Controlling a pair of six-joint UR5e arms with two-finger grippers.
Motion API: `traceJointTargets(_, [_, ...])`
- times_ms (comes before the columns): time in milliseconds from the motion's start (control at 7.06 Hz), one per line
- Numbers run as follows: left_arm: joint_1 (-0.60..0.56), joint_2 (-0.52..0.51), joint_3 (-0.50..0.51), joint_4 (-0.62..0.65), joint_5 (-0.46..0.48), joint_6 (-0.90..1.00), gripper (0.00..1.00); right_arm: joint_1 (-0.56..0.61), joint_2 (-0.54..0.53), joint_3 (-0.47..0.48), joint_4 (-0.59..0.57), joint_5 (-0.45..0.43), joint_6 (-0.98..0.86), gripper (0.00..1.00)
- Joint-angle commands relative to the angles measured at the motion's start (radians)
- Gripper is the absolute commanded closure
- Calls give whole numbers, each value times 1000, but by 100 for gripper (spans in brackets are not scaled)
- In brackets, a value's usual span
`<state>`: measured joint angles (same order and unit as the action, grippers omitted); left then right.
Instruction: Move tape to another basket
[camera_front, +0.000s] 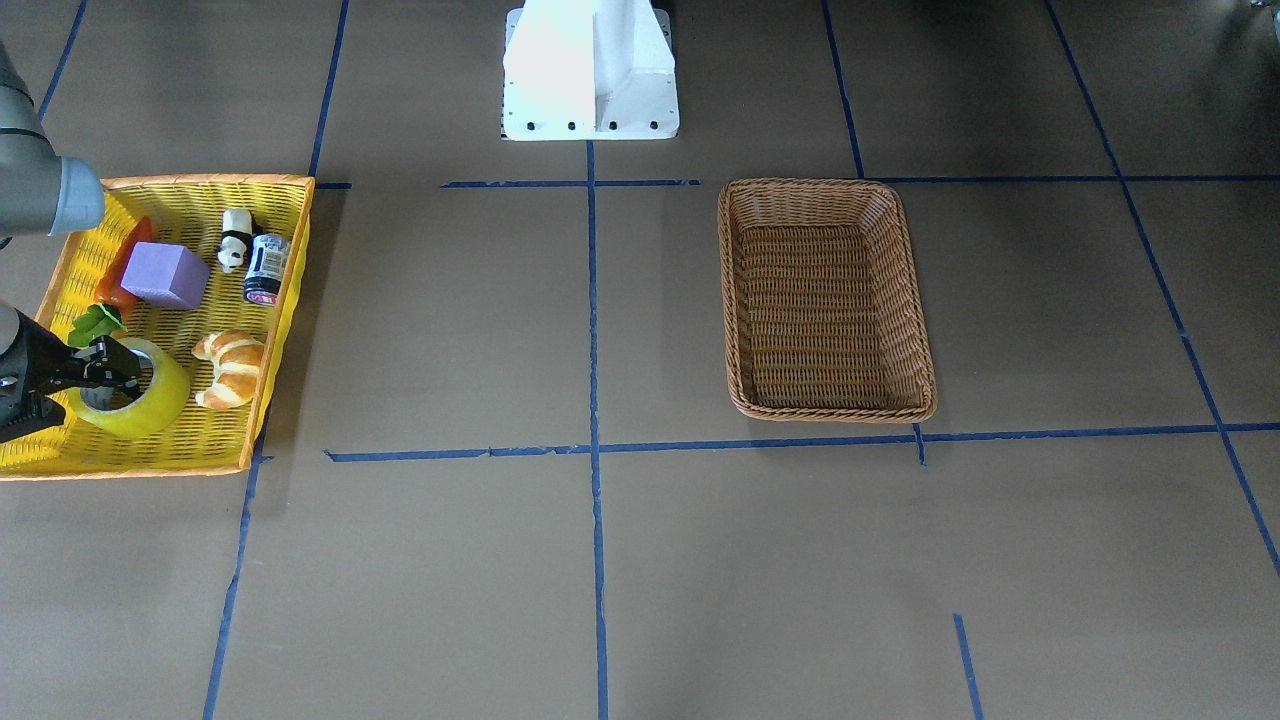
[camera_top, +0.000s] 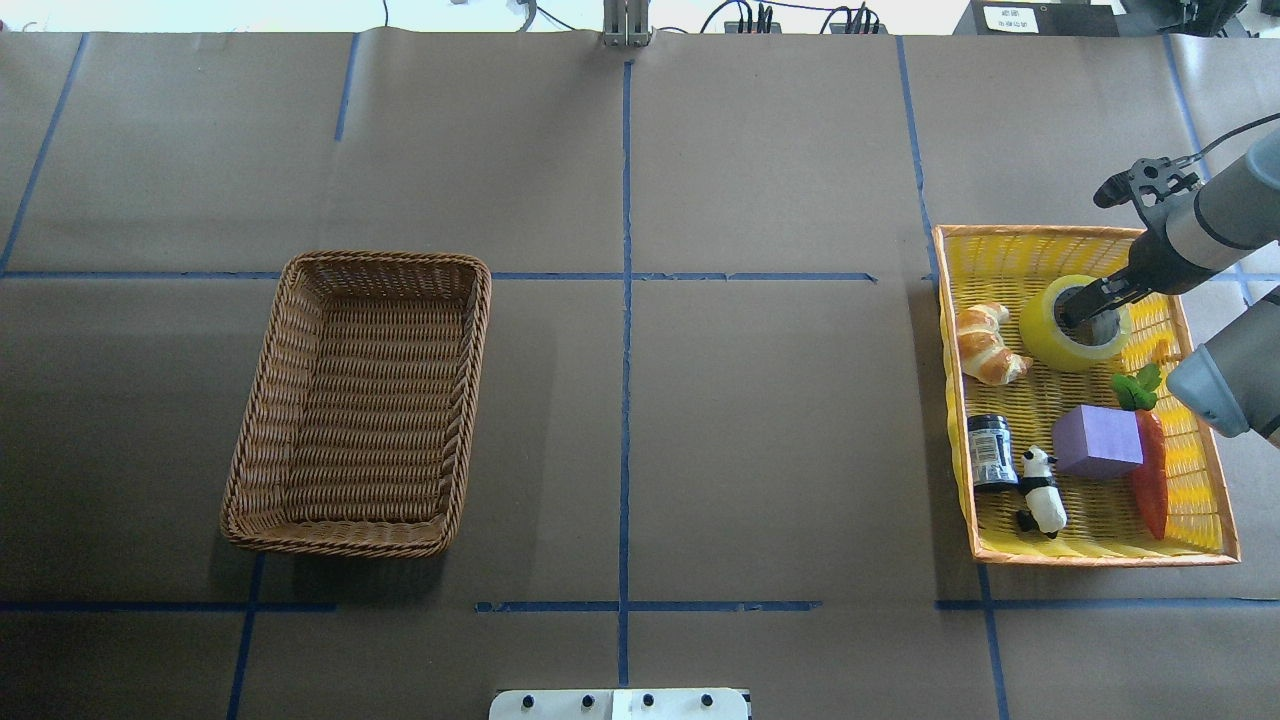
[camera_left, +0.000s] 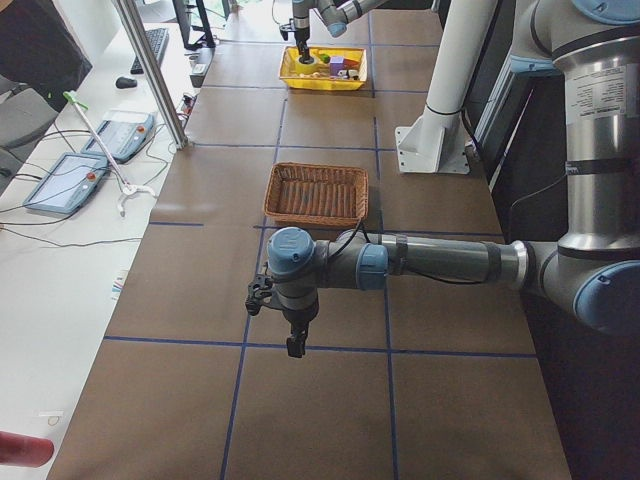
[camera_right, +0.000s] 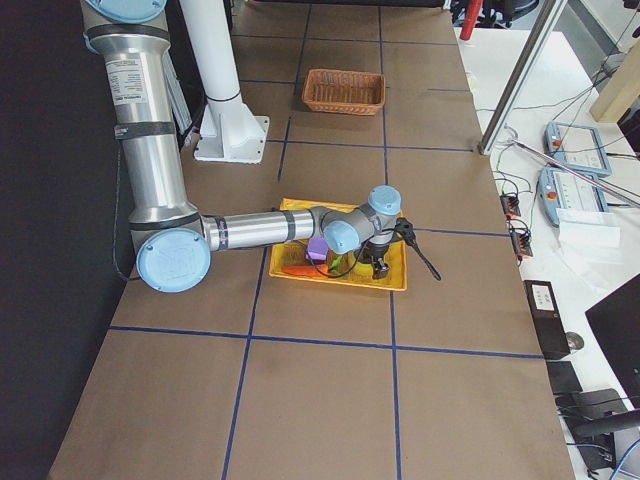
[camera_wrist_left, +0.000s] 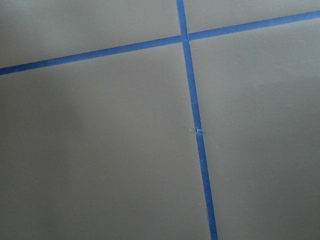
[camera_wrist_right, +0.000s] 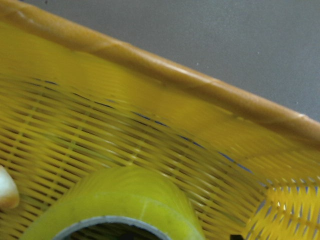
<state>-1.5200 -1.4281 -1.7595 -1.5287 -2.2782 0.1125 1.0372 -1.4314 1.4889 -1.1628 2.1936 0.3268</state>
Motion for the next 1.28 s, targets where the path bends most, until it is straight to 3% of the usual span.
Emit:
traceJointTargets(0, [1, 0, 0, 1, -3, -1, 0, 7, -7, 7, 2, 3, -2, 86])
traceJointTargets(283, [0, 0, 0, 1, -3, -1, 0, 38, -4, 8, 2, 9, -2, 100])
traceJointTargets(709, [1, -3, -6, -2, -4, -4, 0, 116, 9, 54, -3, 60, 23, 100])
traceJointTargets(850, [1, -26, -18, -11, -7, -5, 0, 118, 47, 60, 2, 60, 111, 100])
traceJointTargets(1134, [1, -64, -23, -216, -4, -5, 0, 101, 87, 96, 73, 58, 333, 100])
